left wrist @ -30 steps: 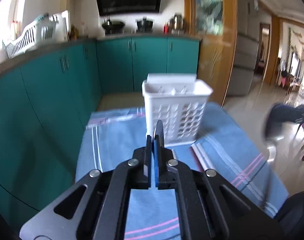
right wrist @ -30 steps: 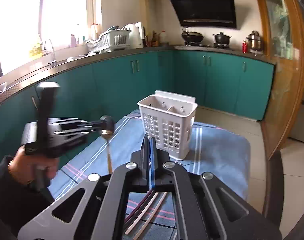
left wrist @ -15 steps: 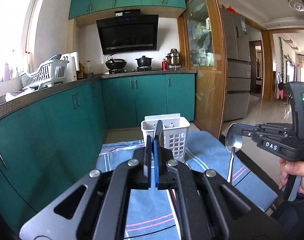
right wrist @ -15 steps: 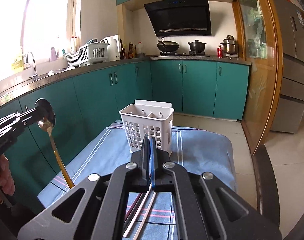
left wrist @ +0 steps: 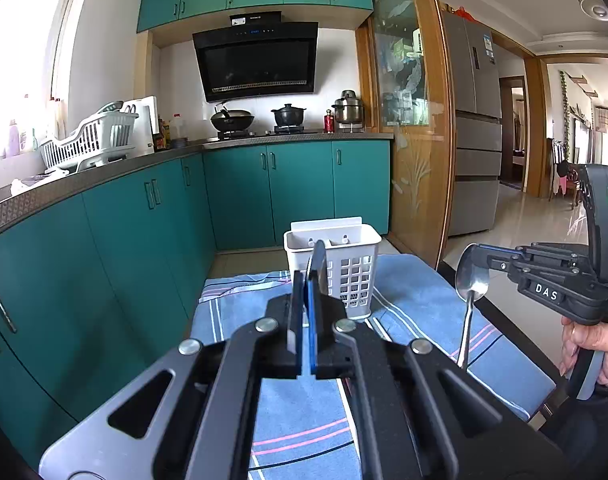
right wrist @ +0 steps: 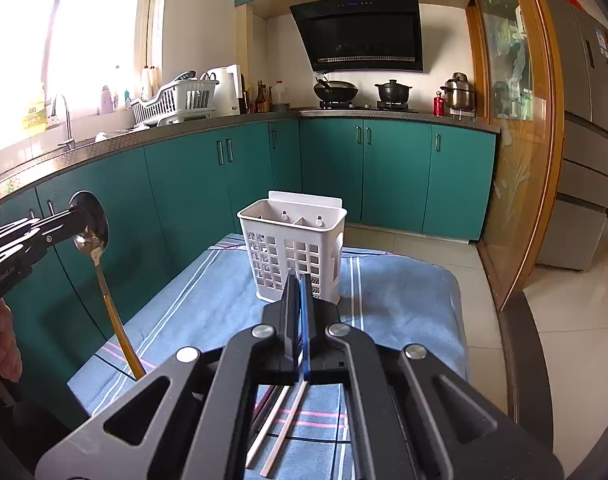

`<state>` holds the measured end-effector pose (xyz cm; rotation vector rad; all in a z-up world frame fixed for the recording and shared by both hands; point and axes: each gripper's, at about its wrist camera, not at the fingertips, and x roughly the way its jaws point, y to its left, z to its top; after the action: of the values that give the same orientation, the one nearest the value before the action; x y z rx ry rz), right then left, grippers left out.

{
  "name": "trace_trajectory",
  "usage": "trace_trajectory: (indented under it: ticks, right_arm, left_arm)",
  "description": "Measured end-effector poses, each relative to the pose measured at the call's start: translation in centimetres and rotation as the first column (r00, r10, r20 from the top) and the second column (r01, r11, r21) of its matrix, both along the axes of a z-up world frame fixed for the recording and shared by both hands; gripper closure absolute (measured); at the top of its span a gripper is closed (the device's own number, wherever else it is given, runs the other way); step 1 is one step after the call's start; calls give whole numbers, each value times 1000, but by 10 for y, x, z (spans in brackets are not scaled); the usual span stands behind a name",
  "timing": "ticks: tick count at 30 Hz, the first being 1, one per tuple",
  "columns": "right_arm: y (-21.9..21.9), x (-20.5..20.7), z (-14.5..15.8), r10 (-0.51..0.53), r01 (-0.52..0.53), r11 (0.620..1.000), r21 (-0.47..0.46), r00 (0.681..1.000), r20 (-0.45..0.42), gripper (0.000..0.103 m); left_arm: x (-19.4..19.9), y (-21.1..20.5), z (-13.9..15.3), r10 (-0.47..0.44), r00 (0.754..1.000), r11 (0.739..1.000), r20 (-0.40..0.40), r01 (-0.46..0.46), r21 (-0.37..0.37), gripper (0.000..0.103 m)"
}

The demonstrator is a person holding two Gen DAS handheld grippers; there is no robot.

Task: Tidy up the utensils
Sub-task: 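Lift the silver spoon and drop it into the white caddy with the right tool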

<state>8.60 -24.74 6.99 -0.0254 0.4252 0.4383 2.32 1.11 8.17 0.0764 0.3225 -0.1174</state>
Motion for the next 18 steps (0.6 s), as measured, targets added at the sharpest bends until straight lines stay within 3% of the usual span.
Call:
trace_trajectory:
  ticks: [11,18]
  right_arm:
    - [13,9,5,-15,17,998,-63,999,33,101]
    - [44,59,62,-52,84,980,-181,983,176,101]
  left_arm:
    - [7,4,-3,-9,1000,1000,23,9,-10,101]
    - [17,21,-3,9,999,999,33,-7,-54,101]
